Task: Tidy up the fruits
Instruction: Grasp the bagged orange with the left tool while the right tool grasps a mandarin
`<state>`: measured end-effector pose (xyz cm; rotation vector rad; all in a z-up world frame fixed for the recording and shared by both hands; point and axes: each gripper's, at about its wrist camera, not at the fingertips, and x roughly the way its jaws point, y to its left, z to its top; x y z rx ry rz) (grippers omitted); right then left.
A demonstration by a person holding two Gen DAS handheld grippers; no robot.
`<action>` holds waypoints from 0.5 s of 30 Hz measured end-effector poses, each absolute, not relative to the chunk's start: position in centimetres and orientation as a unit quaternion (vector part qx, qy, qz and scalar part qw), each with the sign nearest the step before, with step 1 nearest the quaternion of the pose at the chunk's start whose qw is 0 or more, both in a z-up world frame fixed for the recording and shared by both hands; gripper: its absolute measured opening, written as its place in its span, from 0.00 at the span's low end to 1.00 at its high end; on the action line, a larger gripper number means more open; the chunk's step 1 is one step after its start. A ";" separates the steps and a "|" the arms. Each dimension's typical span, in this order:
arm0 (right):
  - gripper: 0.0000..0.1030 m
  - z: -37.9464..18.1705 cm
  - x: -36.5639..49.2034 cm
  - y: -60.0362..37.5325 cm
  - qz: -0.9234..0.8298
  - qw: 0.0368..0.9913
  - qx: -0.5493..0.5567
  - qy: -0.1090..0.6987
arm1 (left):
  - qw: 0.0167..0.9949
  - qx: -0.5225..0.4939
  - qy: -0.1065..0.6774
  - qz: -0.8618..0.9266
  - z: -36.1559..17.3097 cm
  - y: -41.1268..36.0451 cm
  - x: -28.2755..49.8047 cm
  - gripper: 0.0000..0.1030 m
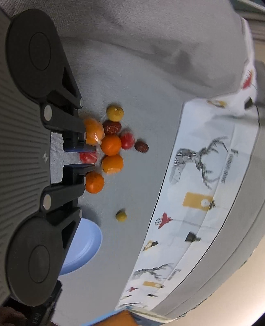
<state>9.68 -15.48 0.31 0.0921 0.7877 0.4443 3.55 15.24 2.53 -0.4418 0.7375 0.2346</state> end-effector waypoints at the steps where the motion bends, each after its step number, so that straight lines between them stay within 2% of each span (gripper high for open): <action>1: 0.48 0.6 9.5 -15.3 0.218 0.898 0.045 0.379 | 0.899 -0.228 0.357 0.115 2.4 15.8 3.5 0.13; 4: 0.48 1.6 9.1 -14.4 0.229 0.898 0.044 0.374 | 0.890 -0.244 0.364 0.124 2.1 16.4 3.2 0.14; 8: 0.48 3.1 8.6 -13.2 0.243 0.894 0.052 0.373 | 0.879 -0.264 0.375 0.131 1.6 17.1 3.6 0.27; 11: 0.49 4.3 8.1 -12.1 0.259 0.892 0.056 0.365 | 0.863 -0.297 0.383 0.146 1.0 18.2 3.7 0.29; 15: 0.49 4.4 7.7 -10.7 0.272 0.887 0.045 0.370 | 0.834 -0.359 0.388 0.159 -0.2 20.3 3.4 0.38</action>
